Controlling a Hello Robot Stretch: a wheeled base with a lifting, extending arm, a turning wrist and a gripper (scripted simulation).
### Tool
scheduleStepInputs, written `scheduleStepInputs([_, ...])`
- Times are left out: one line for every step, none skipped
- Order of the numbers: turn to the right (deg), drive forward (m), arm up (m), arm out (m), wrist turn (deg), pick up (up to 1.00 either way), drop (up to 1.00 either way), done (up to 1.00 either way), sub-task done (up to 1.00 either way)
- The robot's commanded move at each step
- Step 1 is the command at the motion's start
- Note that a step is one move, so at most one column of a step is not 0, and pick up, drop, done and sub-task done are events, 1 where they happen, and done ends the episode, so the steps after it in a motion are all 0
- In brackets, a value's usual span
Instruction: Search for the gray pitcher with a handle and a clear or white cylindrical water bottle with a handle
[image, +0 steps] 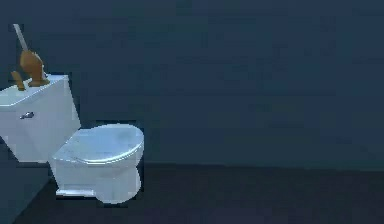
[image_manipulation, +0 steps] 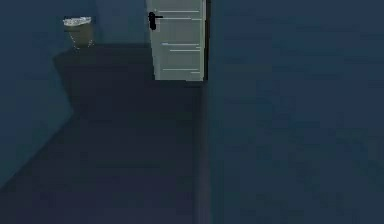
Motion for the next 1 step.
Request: scheduleStepInputs([45.0, 0.0, 0.0, 0.0, 0.0, 0.0, 0.0, 0.0, 0.0])
